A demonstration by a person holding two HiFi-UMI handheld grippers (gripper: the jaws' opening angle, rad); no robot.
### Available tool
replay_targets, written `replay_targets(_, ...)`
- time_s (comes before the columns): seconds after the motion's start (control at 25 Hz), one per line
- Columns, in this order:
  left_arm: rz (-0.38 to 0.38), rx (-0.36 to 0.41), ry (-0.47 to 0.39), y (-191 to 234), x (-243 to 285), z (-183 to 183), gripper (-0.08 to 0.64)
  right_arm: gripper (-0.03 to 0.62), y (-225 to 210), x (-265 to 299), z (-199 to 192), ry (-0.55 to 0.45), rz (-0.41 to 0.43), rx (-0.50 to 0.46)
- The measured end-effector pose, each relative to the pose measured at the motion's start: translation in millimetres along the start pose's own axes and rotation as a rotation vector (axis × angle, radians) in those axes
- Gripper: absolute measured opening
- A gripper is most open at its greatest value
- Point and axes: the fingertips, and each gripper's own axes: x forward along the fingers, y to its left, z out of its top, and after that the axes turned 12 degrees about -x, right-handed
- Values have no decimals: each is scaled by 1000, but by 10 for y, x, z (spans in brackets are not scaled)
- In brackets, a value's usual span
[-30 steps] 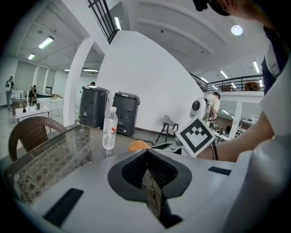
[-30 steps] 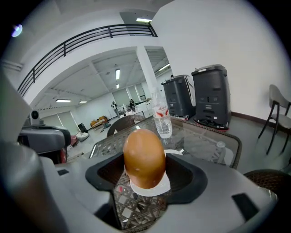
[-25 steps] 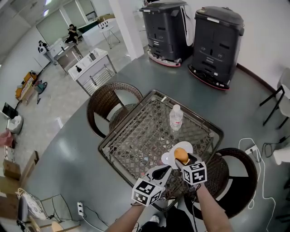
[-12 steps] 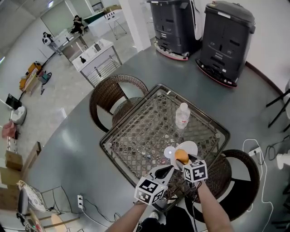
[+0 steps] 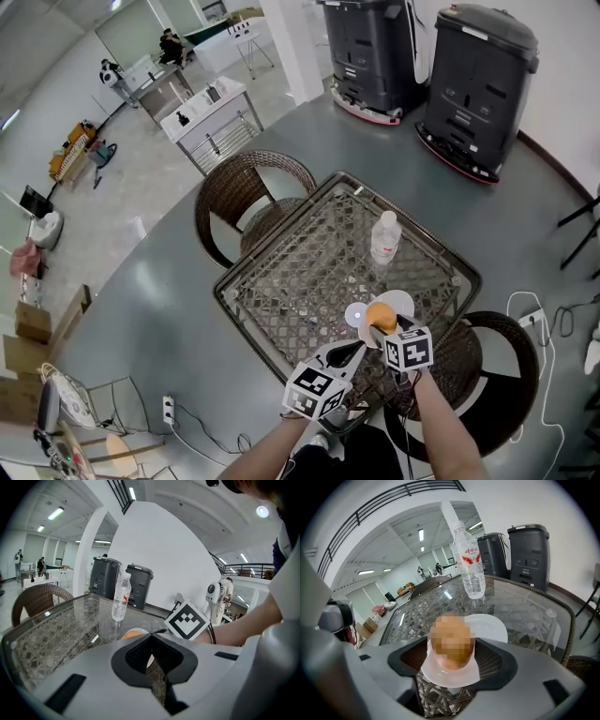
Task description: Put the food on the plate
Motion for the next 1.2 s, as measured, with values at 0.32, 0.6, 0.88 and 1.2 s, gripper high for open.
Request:
replay_targets(0.32,-34,38,-20,-274,-134,153,8,296,-88,-527,314,-118,-64,-29)
replay_targets(0.6,-101,158,-66,-682,-282,590,8,71,-8,-1314,903,-325,-152,-111)
replay_targets(0.88,-188,202,-149,-1163,-572,951,8,5,281,-2121,1344,-515,-223,-188)
replay_targets(1.2,-256,229,-210,-1390,-951,1137,8,5,778,-2756,1615,-671,-246,-216)
